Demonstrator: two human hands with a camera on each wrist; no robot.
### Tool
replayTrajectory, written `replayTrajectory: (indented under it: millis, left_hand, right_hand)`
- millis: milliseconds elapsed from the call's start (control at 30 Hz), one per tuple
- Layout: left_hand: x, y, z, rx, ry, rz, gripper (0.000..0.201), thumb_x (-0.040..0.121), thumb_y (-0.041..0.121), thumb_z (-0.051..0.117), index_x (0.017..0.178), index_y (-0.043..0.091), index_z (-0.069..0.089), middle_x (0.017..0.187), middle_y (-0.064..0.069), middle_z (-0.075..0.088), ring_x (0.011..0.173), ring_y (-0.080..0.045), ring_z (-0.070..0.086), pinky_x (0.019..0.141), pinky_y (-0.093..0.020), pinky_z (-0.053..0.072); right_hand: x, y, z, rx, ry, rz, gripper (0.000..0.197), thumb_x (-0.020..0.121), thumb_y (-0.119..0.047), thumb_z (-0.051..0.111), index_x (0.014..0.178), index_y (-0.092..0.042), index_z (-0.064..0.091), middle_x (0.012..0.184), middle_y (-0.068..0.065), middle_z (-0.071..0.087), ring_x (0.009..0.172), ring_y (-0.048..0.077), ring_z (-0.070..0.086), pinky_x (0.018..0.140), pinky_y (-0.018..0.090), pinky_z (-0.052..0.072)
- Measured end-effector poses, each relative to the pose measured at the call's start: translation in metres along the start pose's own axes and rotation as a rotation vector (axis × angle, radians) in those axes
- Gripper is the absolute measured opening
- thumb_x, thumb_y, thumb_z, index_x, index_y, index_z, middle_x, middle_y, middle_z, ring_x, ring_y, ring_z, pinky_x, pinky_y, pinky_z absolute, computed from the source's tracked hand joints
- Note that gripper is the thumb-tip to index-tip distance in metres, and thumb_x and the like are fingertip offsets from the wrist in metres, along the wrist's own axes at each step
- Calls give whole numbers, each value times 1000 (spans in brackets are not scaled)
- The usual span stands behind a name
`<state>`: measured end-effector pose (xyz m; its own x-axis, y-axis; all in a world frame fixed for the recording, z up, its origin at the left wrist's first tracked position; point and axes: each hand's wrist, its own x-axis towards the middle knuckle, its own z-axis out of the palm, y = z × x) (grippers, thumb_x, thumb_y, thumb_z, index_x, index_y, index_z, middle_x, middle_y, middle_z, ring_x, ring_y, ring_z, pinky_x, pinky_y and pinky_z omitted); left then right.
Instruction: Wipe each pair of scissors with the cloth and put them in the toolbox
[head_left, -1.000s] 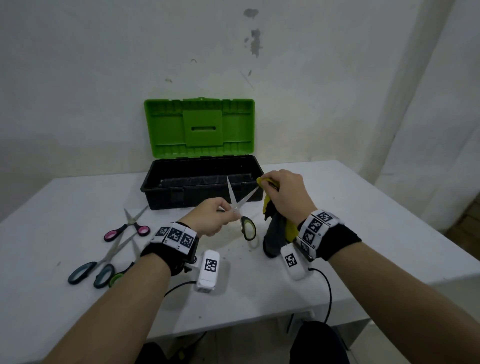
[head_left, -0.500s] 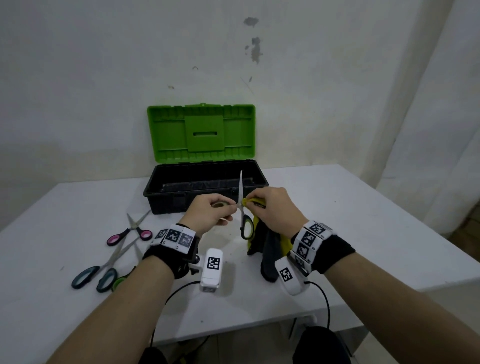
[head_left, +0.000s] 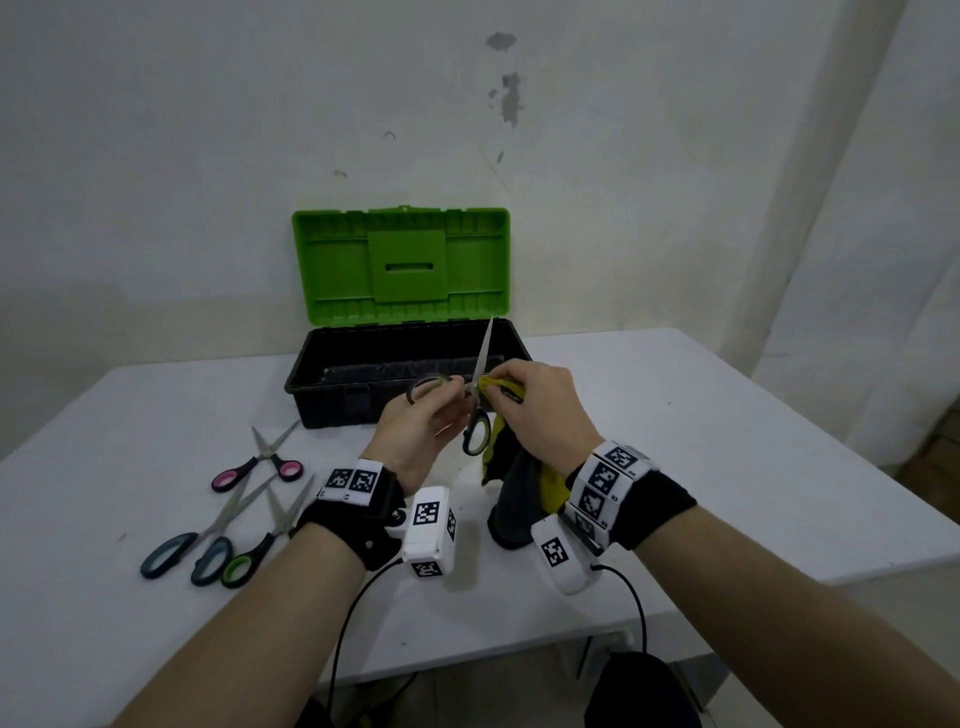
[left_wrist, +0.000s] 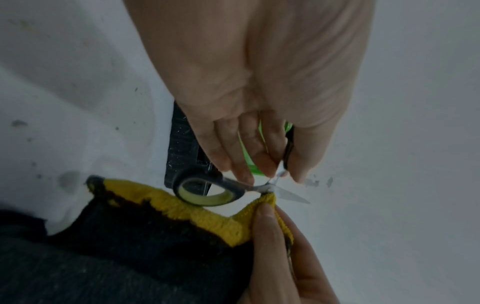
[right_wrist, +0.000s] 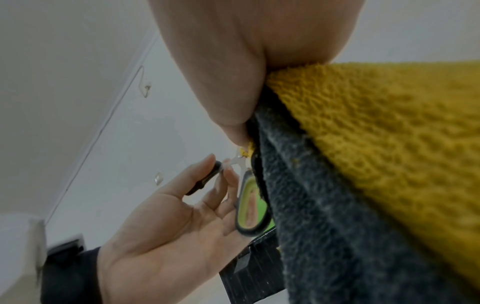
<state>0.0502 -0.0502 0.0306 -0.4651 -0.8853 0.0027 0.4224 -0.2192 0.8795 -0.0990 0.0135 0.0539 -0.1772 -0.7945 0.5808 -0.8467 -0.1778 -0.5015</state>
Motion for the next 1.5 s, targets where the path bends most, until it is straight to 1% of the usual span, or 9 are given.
replayTrajectory:
  millis: [100, 200, 333, 567, 733, 933, 1133, 1300, 1500]
  left_hand:
    - [-1, -1, 3, -3, 5, -35, 11, 98, 21, 60, 94, 12, 66, 90, -6, 74, 85, -20, 73, 76, -36, 58]
    - [1, -6, 2, 42, -5, -24, 4, 97, 14, 61, 94, 15, 63, 94, -9, 72, 92, -23, 72, 78, -39, 58]
    - [5, -10, 0, 149, 68, -22, 11, 98, 8, 57, 91, 15, 62, 86, -8, 70, 84, -21, 69, 69, -30, 55]
    - [4, -12, 2, 158, 185, -15, 13, 98, 17, 61, 94, 5, 63, 85, -8, 61, 58, -16, 60, 57, -27, 56]
    - [-1, -16, 11, 294, 154, 91, 21, 98, 14, 59, 84, 0, 63, 65, -6, 63, 53, -17, 59, 56, -26, 54]
    - [-3, -15, 8, 370, 168, 155, 20, 96, 11, 62, 87, -6, 65, 66, -9, 68, 50, -17, 62, 52, -27, 53]
    - [-4, -8, 5, 398, 188, 187, 19, 95, 14, 65, 86, -3, 63, 65, -11, 64, 50, -15, 63, 50, -25, 54]
    - [-2, -7, 10, 398, 156, 221, 23, 97, 16, 62, 81, -1, 59, 54, 4, 58, 50, -14, 60, 51, -26, 53]
    - [-5, -8, 10, 418, 172, 248, 21, 97, 15, 62, 87, -3, 59, 69, -11, 60, 51, -12, 60, 51, -25, 53]
  right_hand:
    - [-1, -3, 1, 10, -19, 14, 12, 90, -23, 63, 95, -16, 73, 88, -4, 72, 80, 9, 62, 74, 18, 46]
    - [-2, -4, 2, 9, -63, 23, 12, 90, -23, 63, 95, -18, 73, 88, -5, 72, 77, 4, 57, 69, 10, 38]
    - [-5, -5, -2, 3, -95, 45, 12, 89, -22, 64, 92, -17, 75, 87, -5, 72, 73, 2, 54, 65, 2, 35]
    - [4, -1, -23, 0, -53, 49, 17, 85, -21, 66, 101, -21, 71, 88, -7, 69, 78, 7, 58, 68, 13, 42]
    - [0, -1, -5, -80, -136, -156, 17, 84, -17, 72, 100, -16, 74, 92, 5, 67, 85, 22, 63, 77, 40, 53]
    - [-7, 2, -1, -153, -157, -265, 19, 88, -13, 66, 105, -11, 74, 94, 10, 64, 80, 28, 63, 70, 45, 54]
    - [9, 13, -22, -162, -12, -95, 18, 92, -14, 62, 104, -10, 75, 95, 11, 62, 86, 30, 61, 76, 43, 51]
    - [-7, -5, -6, -176, -133, -319, 17, 89, -13, 65, 104, -13, 73, 93, 8, 59, 77, 28, 60, 65, 44, 52]
    - [8, 11, -19, -176, -21, -57, 16, 91, -12, 61, 101, -10, 74, 94, 9, 58, 83, 29, 58, 75, 45, 51]
